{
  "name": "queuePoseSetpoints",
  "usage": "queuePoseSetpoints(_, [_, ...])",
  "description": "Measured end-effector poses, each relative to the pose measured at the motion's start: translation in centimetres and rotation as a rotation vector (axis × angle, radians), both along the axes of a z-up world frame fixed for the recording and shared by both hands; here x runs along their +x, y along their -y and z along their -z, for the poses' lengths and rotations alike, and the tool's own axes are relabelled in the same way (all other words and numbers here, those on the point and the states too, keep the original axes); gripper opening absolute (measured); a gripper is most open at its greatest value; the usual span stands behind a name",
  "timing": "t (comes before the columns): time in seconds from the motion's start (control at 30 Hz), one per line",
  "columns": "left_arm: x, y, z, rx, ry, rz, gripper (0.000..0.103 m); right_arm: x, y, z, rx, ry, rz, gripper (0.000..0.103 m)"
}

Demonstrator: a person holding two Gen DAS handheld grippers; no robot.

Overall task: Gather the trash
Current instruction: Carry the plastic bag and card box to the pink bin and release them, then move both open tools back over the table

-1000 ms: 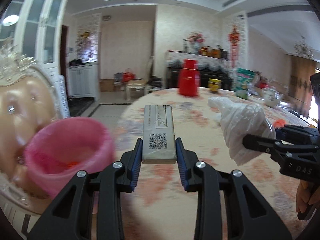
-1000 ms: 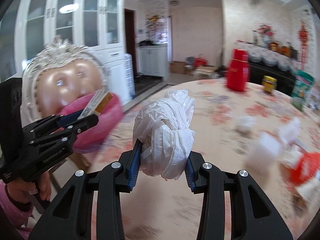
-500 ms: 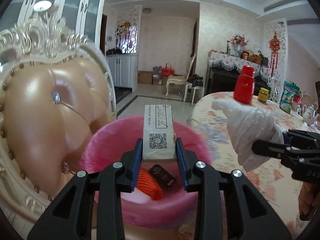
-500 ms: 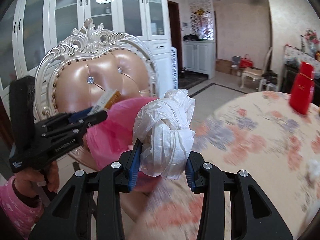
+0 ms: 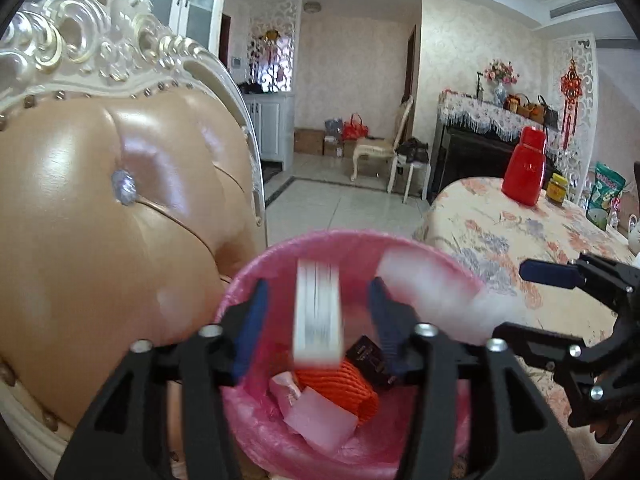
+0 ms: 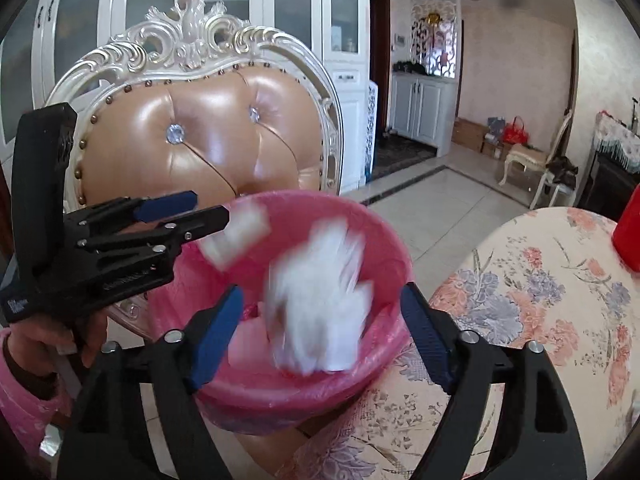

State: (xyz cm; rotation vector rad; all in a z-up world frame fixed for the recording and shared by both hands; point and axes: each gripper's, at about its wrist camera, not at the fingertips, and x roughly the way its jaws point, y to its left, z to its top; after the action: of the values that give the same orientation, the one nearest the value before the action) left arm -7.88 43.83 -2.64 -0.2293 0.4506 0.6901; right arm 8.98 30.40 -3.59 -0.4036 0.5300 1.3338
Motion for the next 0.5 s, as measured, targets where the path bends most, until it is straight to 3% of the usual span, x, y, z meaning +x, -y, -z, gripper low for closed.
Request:
queuePoseSetpoints(0.13, [-0.8, 1.1, -0.4, 0.035, 0.006, -0.021, 0.068, 0.5, 2.0, -0.1, 0.018, -0.016, 0.029, 0.077])
queuePoseSetpoints(0.27, [-1.4, 3.6, -0.9, 0.072, 0.031, -0.051, 0.095, 0.8, 5.7, -0.9, 0.048, -0.006, 0.080, 0.077])
queuePoseSetpoints(0.37, [-1.2, 6.1, -1.2, 0.086, 0.056, -0.028, 0.098, 1.0, 8.6, -1.5, 0.063, 0.008, 0.127, 0.079])
queuePoseSetpoints(0.5, [0.8, 10.0, -1.3, 0.079, 0.043, 0.081, 0.098, 1.8, 14.5, -2.2, 0.091, 0.024, 0.234, 0.085])
